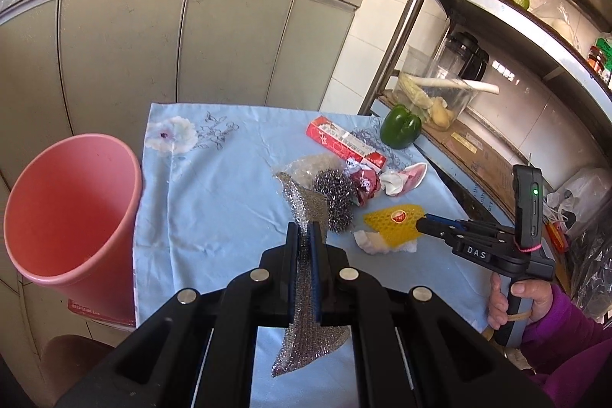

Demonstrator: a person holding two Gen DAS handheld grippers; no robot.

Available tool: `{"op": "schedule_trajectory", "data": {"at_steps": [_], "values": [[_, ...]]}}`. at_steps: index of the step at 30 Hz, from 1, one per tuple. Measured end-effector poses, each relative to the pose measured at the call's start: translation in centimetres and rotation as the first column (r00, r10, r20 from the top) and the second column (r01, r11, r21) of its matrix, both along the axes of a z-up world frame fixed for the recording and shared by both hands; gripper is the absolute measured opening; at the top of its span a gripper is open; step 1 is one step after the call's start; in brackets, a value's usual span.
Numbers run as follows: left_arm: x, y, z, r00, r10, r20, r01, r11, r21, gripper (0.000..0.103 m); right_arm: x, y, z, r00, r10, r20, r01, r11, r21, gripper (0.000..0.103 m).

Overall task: Collect trash
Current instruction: 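Carry the mesh pad toward the bucket while the right gripper grasps the yellow sponge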

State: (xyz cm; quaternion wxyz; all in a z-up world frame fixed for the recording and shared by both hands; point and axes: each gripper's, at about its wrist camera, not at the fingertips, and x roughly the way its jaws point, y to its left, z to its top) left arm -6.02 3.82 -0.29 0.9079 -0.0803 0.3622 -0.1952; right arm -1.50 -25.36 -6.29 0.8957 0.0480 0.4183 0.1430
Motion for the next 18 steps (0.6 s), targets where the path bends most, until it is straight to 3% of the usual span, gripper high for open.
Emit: {"op": "schedule_trajectory", "data": {"at_steps": [9,18], "values": [[-1.5,2.7,2.3,0.992,0.068,0.106,-0.066,0.998,-0.018,0.005,-2.2,2.2,5.3,0.989,0.033,0.145,-0.033,0.999,-0.003,0.012],[-2.8,7.9,4.2,0.962,0.204,0.180,-0.194,0.979,-0.069,0.005,-1.6,7.3,9.7,0.954,0.113,0.278,-0.115,0.993,-0.008,0.012]]}}
